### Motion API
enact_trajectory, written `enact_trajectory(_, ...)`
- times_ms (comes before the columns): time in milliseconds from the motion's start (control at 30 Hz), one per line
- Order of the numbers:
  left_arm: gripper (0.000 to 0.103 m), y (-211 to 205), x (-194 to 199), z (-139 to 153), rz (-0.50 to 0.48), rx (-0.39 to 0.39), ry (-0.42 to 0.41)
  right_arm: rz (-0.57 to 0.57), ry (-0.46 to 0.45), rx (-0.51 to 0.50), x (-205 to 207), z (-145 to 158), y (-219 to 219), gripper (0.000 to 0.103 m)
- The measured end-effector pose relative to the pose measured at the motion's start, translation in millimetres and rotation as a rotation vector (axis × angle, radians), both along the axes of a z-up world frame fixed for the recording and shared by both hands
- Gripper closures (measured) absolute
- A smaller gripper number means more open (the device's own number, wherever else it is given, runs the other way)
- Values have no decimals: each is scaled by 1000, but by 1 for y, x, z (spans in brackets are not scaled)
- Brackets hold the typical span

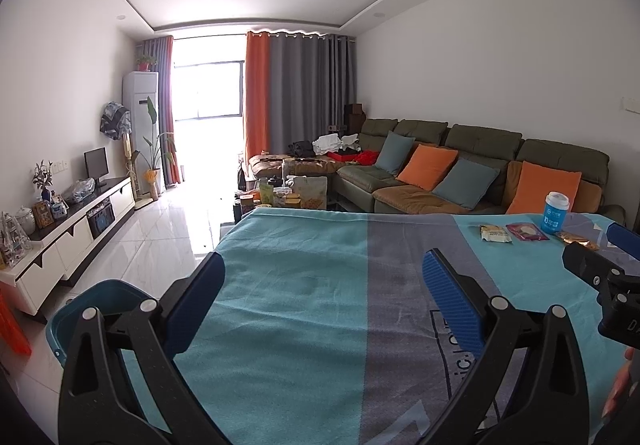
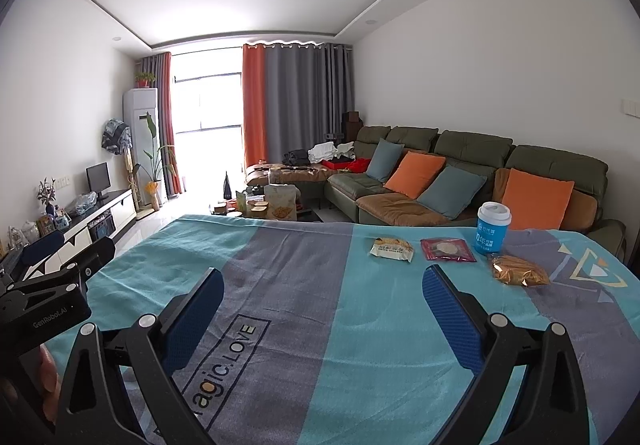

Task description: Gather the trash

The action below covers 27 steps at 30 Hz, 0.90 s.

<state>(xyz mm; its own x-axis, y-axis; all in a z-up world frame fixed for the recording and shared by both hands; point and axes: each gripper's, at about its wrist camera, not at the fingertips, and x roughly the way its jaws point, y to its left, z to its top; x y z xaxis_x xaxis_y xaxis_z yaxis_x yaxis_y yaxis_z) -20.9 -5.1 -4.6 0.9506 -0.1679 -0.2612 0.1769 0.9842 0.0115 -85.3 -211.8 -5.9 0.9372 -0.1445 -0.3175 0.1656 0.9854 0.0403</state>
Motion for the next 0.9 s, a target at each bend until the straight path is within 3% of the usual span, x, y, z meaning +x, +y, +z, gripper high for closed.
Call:
enact_trajectory(733,6,-3,7,-6,-10,15,13,1,2,0,3,0,0,7)
enact_trajectory(900,6,-8,16,-11,-24,19,65,1,20,2,10,-4,-4,7)
